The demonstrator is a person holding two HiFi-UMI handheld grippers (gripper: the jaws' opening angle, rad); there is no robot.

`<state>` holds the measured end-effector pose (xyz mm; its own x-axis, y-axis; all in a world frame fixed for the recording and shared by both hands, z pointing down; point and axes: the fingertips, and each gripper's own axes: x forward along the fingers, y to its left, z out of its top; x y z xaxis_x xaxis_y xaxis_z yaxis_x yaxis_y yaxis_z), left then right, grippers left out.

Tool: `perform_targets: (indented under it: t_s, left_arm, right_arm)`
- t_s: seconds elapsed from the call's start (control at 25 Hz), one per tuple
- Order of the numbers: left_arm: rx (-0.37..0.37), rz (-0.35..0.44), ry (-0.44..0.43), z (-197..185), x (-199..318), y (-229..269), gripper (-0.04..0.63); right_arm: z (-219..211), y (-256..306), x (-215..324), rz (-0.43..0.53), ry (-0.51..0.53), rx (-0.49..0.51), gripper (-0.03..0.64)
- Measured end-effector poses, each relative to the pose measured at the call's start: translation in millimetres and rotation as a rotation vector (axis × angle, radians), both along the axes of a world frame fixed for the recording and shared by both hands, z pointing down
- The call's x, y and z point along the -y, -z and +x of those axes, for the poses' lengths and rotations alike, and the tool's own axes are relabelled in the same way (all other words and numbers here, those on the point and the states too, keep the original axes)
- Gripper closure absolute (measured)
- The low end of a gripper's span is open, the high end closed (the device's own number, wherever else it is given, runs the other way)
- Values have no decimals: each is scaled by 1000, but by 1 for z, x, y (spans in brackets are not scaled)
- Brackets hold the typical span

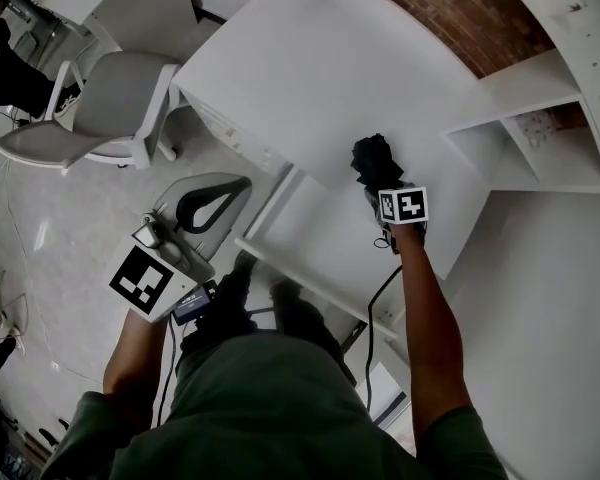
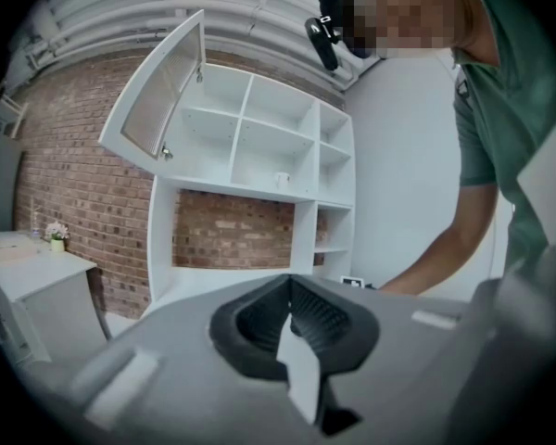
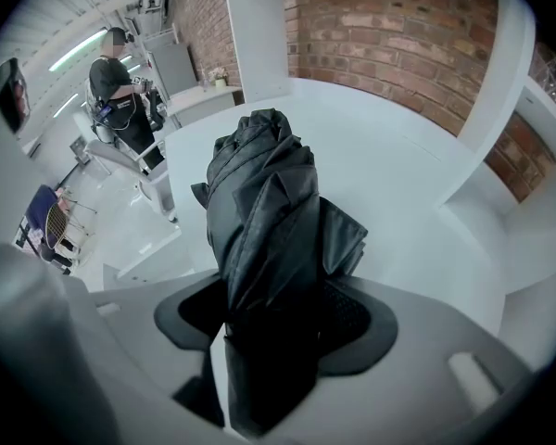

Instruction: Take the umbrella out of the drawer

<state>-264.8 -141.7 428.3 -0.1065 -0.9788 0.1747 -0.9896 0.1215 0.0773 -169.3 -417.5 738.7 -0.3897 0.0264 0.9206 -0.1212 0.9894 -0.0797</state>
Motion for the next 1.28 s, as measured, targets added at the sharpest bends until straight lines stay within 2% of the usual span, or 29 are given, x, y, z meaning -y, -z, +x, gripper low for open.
perform_targets:
  t_s: [0.52,0.8,1.08,1.28]
  left_arm:
    - [-13,-6,28,-12,-7,-5,595]
    - [-10,-6,16,-15,3,-5,595]
    - [-1,-2,-21,-15,17,2,595]
    - [13,5,-57,-13,29,9,595]
  right_arm:
    - [-17,-30,9,-17,-5,-77,331]
    - [-19,-33,12,-34,10,-90,301]
    - [-22,-13,6,-61,43,-49,242]
    - [-24,17,2,-59,39,37,238]
